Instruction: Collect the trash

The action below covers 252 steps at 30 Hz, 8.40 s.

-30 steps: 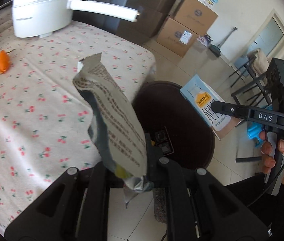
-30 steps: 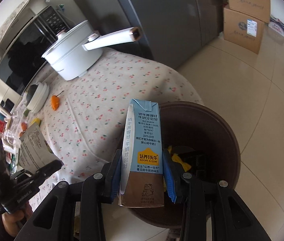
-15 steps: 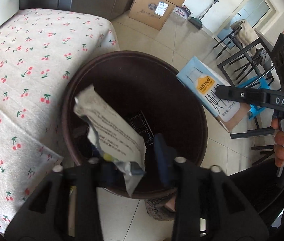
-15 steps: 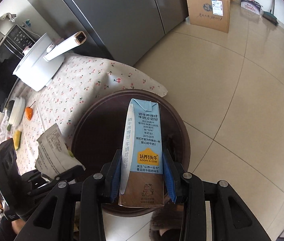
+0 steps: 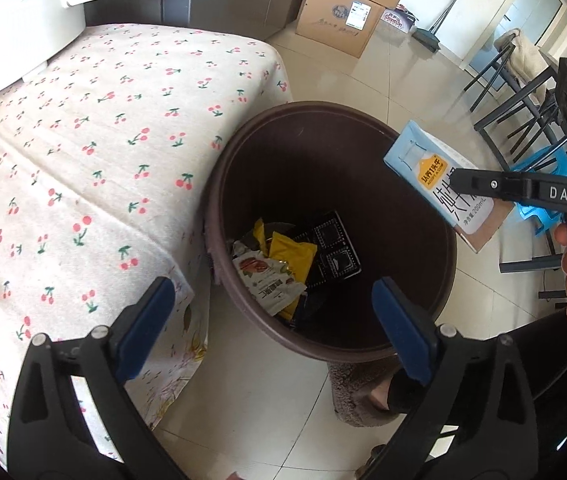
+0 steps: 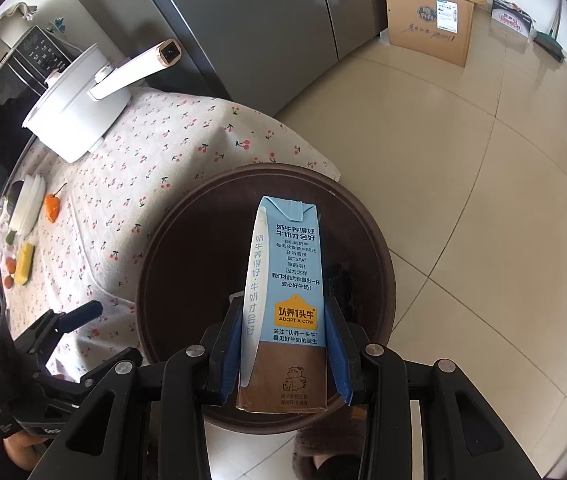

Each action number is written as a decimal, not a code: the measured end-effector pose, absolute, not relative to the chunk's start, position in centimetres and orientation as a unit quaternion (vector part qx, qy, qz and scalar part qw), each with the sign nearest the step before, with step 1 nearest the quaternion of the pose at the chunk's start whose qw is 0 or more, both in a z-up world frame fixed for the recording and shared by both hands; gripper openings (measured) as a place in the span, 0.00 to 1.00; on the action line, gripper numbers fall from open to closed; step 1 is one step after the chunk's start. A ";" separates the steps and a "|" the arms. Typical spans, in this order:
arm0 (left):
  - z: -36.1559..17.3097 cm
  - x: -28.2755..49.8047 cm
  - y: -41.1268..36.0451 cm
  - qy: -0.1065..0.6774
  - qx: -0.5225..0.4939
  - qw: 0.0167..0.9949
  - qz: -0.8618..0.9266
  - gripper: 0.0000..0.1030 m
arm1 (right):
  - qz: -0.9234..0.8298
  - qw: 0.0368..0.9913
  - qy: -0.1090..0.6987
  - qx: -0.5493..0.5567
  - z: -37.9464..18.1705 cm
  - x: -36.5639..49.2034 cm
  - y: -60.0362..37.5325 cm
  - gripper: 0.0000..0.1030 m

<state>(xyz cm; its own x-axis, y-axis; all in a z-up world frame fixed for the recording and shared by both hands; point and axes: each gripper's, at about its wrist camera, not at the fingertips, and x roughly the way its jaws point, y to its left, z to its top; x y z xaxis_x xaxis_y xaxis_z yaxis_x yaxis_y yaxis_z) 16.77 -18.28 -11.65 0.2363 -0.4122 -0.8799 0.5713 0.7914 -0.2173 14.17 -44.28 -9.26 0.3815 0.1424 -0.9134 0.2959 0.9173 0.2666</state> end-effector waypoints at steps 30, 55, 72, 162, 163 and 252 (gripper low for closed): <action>-6.9 15.9 4.1 0.488 -0.039 0.864 -0.117 0.99 | 0.013 0.831 0.541 0.128 -6.6 17.9 -32.1 0.83; -10.7 19.7 17.3 0.460 -0.094 0.883 0.024 0.99 | 0.154 0.843 0.515 -0.018 -8.1 28.2 -11.0 0.84; -13.8 28.1 20.3 0.421 -0.139 0.896 0.011 0.99 | 0.187 0.857 0.479 -0.029 -11.3 35.6 -7.9 0.84; -8.8 19.0 -8.0 0.480 -0.048 0.836 -0.260 0.60 | 0.104 0.872 0.478 -0.002 -4.1 17.8 -32.1 0.19; -8.9 19.0 -8.9 0.481 -0.045 0.834 -0.266 0.60 | 0.094 0.868 0.487 0.003 -4.4 17.6 -32.9 0.19; -1.6 5.4 -5.9 0.363 -0.014 0.931 0.027 0.99 | 0.062 0.937 0.344 -0.015 2.1 6.6 -30.8 1.00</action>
<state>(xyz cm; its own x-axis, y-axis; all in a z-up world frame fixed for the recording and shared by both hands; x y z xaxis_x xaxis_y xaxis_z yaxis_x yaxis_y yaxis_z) 5.43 -5.86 -1.64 0.7353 0.0397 -0.6766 -0.0599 0.9982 -0.0064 6.64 -30.84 2.07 0.7549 0.1061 -0.6472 -0.1271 0.9918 0.0143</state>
